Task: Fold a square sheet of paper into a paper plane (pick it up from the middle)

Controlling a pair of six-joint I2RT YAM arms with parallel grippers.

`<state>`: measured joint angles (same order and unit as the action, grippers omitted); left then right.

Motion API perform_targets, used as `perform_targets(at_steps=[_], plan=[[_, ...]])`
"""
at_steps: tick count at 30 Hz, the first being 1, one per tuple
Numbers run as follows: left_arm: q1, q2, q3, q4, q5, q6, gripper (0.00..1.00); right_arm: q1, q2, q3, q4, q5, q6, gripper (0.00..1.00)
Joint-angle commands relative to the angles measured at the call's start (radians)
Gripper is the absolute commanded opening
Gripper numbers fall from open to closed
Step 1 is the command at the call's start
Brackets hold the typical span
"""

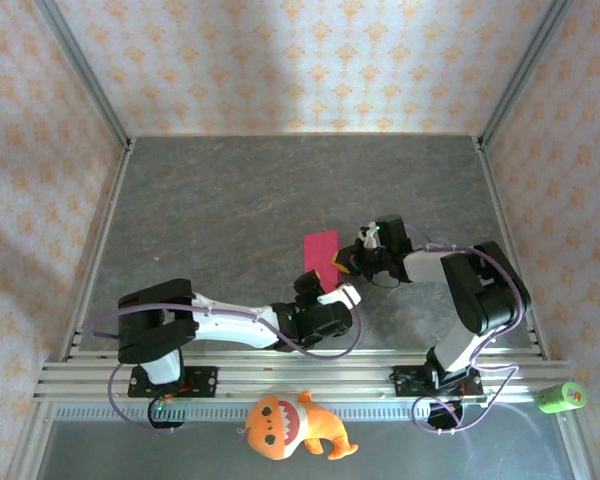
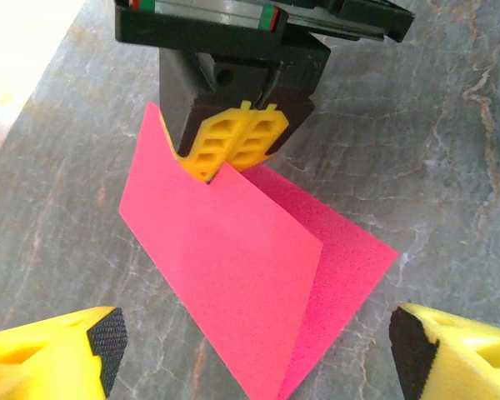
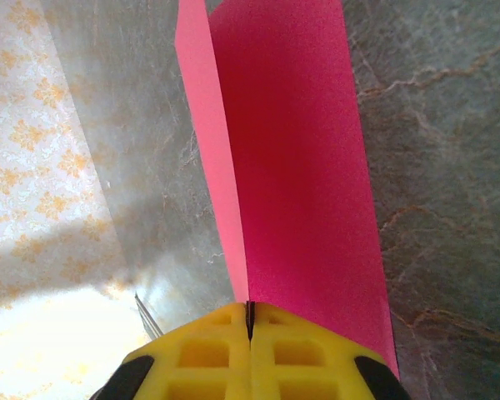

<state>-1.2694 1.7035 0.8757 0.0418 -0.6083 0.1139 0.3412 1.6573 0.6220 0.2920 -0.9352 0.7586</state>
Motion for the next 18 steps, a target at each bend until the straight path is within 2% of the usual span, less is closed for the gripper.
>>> perform_targets(at_steps=[1,5,13,18], plan=[[-0.002,0.027,0.048,0.037,-0.084,0.061,0.87,-0.005,-0.035,0.006,-0.005,0.008,-0.001,0.02],[-0.002,0.067,0.072,0.050,-0.095,0.101,0.86,-0.005,-0.033,0.001,0.003,0.008,0.004,0.02],[-0.001,0.097,0.071,0.058,-0.115,0.130,0.77,-0.005,-0.028,0.003,0.010,0.002,0.009,0.02],[-0.001,0.102,0.061,0.068,-0.124,0.140,0.62,-0.006,-0.022,0.006,0.017,-0.007,0.012,0.03]])
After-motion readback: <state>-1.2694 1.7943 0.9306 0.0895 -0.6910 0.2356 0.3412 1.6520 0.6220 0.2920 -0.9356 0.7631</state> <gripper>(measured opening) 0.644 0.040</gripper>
